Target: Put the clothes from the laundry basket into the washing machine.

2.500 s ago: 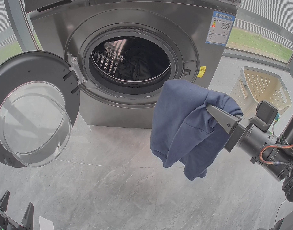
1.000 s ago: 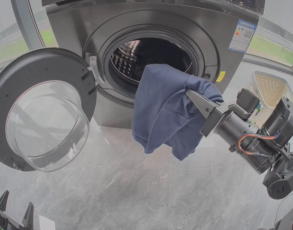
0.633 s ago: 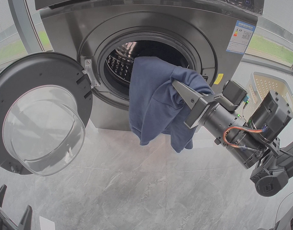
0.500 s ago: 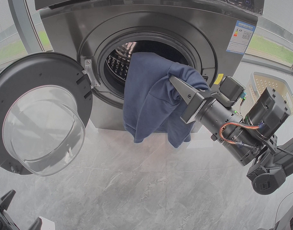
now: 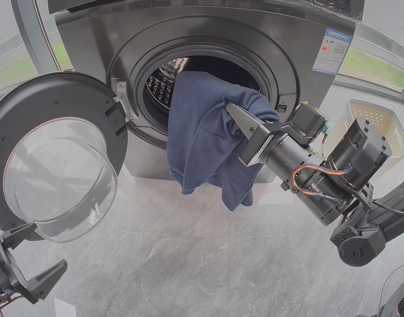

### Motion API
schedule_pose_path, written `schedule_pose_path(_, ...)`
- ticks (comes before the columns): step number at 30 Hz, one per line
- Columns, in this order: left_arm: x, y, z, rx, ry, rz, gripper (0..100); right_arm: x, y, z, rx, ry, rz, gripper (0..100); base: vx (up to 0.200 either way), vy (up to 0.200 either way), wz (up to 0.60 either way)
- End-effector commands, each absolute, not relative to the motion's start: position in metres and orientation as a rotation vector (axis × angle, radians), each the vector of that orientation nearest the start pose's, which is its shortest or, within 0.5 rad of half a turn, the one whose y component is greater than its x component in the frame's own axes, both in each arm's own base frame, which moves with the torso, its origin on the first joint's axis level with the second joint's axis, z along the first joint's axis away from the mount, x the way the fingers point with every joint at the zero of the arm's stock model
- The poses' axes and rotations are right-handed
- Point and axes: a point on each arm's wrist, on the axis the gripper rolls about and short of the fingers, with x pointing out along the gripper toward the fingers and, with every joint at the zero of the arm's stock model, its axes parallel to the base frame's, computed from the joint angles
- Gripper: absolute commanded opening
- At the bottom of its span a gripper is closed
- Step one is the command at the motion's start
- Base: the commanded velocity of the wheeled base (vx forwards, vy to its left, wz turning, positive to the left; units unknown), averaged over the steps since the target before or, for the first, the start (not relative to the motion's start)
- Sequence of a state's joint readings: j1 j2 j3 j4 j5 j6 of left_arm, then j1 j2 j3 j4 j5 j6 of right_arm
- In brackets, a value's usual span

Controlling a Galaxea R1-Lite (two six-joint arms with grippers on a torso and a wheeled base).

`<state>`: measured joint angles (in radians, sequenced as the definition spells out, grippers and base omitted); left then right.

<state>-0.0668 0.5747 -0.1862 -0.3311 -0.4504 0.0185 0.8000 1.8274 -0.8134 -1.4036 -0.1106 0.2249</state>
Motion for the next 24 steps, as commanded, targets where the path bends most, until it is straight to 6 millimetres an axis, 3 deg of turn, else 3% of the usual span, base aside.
schedule_pose_path(1,0.125,-0.049,0.163,-0.012,0.231,-0.681,100,0.235,0.233,0.218,0.390,-0.289,0.705,0,0.000,0.000,0.00)
schedule_pose_path(7,0.156,-0.080,0.156,-0.025,0.261,-0.782,100,0.240,0.229,0.214,0.381,-0.279,0.672,0,0.000,0.000,0.00)
schedule_pose_path(19,0.230,-0.121,0.135,-0.026,0.261,-0.773,100,0.240,0.231,0.212,0.383,-0.270,0.643,0,0.000,0.000,0.00)
schedule_pose_path(24,0.246,-0.137,0.123,-0.041,0.286,-0.755,100,0.241,0.229,0.212,0.383,-0.272,0.640,0,0.000,0.000,0.00)
